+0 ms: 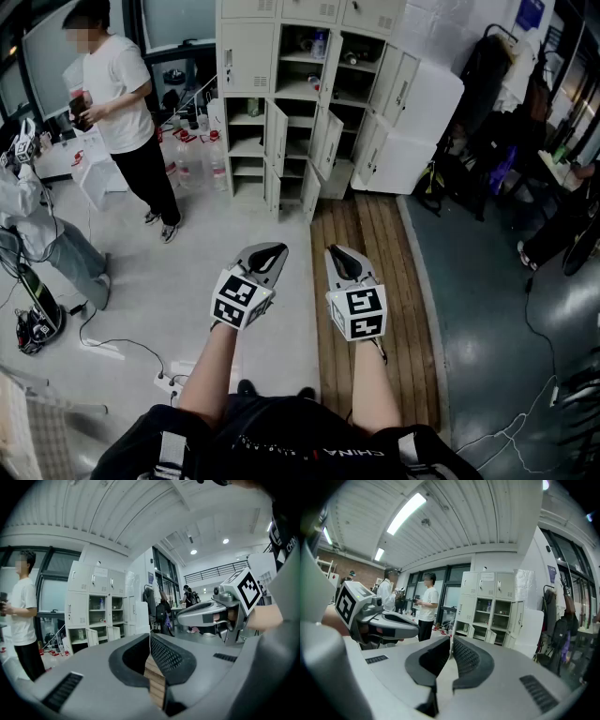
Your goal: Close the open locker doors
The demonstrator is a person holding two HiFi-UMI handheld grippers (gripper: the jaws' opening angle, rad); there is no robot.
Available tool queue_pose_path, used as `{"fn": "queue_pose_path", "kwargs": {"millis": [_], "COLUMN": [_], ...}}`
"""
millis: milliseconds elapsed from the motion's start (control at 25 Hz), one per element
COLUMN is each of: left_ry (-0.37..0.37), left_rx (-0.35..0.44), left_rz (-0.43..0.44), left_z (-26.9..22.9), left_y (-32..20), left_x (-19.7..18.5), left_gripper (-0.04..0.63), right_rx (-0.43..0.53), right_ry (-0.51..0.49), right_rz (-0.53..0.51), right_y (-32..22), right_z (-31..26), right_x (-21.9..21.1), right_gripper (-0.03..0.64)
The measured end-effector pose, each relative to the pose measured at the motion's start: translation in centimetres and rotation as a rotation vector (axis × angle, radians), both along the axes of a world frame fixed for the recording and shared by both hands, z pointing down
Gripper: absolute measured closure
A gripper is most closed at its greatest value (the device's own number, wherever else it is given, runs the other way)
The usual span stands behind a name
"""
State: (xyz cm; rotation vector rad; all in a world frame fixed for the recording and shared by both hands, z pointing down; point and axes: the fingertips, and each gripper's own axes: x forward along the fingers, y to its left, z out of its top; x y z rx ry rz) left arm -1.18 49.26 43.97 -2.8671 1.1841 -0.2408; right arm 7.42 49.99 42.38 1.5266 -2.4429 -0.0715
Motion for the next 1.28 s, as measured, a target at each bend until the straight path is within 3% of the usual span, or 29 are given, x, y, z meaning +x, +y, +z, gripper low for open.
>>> {"fn": "queue_pose_path", "kwargs": {"millis": [560, 800, 1280], "left_ry": [0.015, 0.007, 0.002], "left_rx": [-0.003, 0.008, 0.025], "left_rz": [0.025, 0.061, 0.052], "left_z": [-0.4, -0.1, 0.0], "left_y": [0.0, 0.5, 0.4], "left_x": [0.4, 1.0, 1.4], "left_gripper": [0.574, 0.574, 0.574], "right_rx": [-0.004, 0.042, 0.014], "right_ry": [0.007, -0.035, -0.056], "right_rz": [-0.017, -0.113, -0.076], "right_y": [-0.4, 0.5, 0.2], "right_z": [0.5, -0.3, 0.3], "right_x": [-0.8, -2.3, -0.8], "right_gripper": [0.571, 0.569, 0.569]}}
